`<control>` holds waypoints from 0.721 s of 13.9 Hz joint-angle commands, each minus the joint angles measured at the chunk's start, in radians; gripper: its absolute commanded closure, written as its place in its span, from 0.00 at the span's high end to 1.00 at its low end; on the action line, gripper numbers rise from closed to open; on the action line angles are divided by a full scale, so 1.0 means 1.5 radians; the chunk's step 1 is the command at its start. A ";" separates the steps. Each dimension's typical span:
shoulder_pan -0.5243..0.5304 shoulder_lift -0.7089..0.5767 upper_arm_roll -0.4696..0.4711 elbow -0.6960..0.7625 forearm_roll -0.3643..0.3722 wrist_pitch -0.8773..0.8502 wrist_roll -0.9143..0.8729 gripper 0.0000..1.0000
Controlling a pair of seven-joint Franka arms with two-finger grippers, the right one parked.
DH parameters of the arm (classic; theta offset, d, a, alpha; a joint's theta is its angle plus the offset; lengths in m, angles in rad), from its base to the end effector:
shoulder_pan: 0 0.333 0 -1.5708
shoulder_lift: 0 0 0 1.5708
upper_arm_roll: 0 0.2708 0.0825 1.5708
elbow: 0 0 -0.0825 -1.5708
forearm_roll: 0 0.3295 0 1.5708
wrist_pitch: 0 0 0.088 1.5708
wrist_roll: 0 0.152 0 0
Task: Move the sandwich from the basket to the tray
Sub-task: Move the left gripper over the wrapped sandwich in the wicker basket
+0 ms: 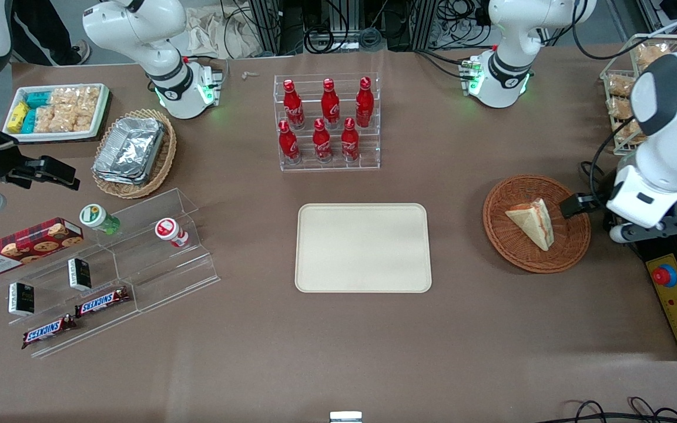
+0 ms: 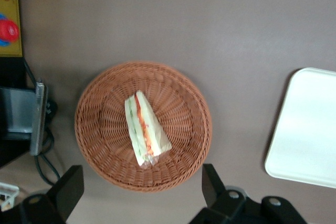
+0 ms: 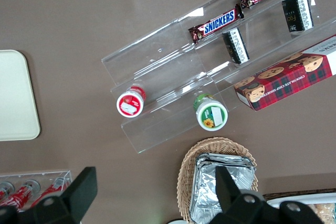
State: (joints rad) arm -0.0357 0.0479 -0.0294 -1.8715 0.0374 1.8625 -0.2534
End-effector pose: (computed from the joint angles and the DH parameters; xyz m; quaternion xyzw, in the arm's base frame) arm 0.5117 -0.0287 0.4078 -0.9956 -0.0881 0.0254 0.0213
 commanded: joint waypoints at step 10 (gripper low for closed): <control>0.003 0.024 0.001 -0.225 0.006 0.210 -0.132 1.00</control>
State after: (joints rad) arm -0.0330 0.0733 -0.0262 -2.1972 0.0376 2.1508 -0.4185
